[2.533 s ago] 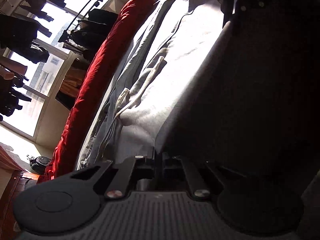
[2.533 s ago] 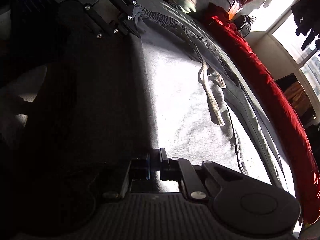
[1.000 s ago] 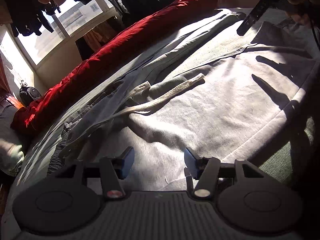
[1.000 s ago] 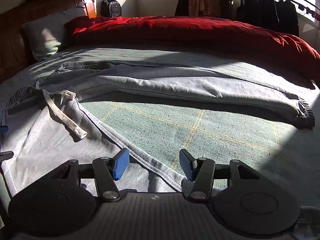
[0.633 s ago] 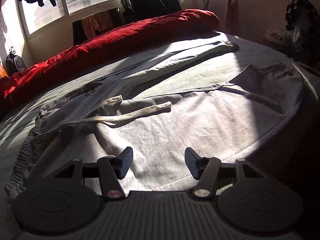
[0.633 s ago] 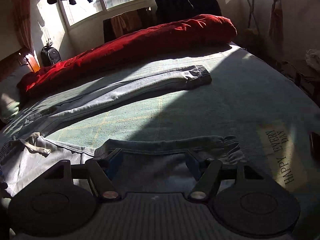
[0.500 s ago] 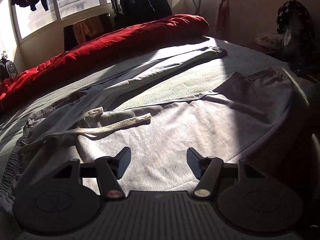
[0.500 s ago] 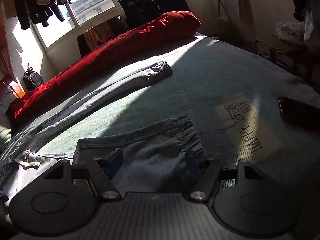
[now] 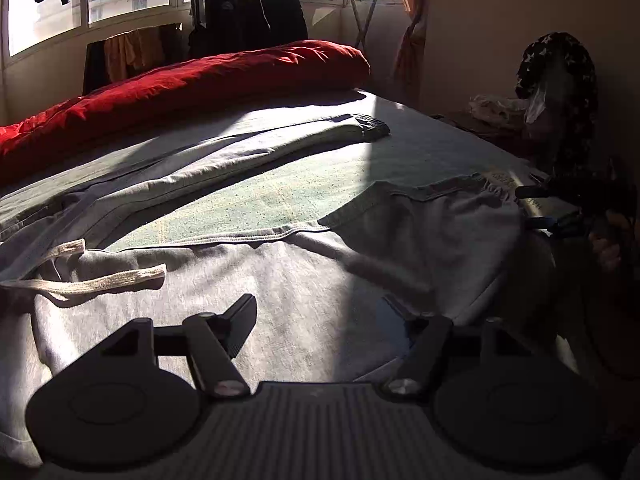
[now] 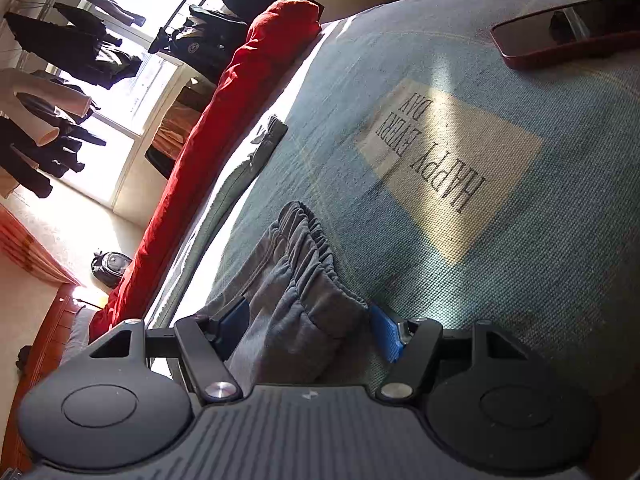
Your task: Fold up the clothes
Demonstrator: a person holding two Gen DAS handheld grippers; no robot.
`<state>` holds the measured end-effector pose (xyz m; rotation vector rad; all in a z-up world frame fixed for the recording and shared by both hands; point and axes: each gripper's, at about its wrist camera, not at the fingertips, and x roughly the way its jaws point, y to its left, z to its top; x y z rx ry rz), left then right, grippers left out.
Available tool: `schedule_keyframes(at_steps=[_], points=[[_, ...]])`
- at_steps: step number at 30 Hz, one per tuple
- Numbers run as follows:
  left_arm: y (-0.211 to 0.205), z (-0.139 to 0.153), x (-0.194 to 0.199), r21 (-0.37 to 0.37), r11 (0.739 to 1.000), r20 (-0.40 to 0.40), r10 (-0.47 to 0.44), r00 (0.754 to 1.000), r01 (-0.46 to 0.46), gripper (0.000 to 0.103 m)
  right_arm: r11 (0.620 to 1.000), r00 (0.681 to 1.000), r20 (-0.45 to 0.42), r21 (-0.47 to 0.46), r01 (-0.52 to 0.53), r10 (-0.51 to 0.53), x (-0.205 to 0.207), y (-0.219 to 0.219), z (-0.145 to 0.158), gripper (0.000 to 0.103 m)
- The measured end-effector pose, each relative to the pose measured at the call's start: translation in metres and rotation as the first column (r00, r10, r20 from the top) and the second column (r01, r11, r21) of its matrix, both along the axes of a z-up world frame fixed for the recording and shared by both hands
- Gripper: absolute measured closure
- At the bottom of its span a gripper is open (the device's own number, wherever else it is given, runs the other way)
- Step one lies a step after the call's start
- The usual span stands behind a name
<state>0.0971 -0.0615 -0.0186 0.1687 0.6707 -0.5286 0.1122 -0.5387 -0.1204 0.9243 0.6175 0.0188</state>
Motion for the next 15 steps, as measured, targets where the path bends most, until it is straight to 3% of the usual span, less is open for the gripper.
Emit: schedule_keyframes(at_steps=[8, 15], points=[[-0.008, -0.009, -0.001, 0.012, 0.999, -0.004, 0.041, 0.999, -0.04, 0.032, 0.979, 0.999, -0.028, -0.205, -0.022, 0.017, -0.002, -0.001, 0.016, 0.034], [-0.016, -0.013, -0.001, 0.027, 0.999, -0.007, 0.028, 1.0, -0.028, 0.031, 0.89, 0.992, -0.096, -0.442, -0.113, 0.079, 0.007, 0.029, 0.02, 0.037]])
